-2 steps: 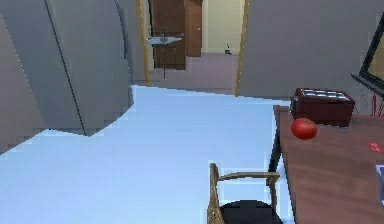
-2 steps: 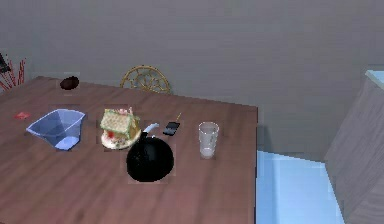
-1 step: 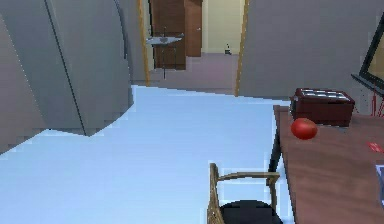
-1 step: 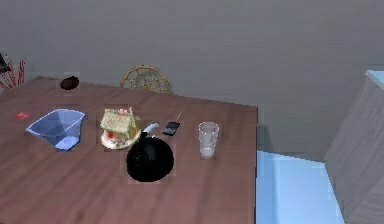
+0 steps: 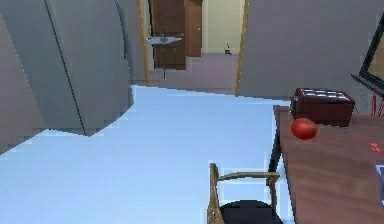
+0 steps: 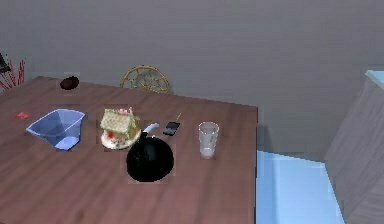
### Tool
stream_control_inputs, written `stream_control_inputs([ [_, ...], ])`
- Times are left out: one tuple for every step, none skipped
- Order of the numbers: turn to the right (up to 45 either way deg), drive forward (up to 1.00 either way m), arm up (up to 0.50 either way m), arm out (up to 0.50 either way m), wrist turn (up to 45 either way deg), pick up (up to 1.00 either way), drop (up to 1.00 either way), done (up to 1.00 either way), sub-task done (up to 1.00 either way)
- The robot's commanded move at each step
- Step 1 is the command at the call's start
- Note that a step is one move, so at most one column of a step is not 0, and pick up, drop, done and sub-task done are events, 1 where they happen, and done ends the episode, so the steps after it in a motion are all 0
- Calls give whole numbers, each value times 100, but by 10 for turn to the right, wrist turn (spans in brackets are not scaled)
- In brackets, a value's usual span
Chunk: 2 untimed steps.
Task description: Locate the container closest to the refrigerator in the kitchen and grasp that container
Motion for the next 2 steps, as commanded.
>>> stream_control_inputs([
  [0, 15, 0, 0, 0, 0, 0, 0, 0],
  [-240, 0, 0, 0, 0, 0, 0, 0, 0],
])
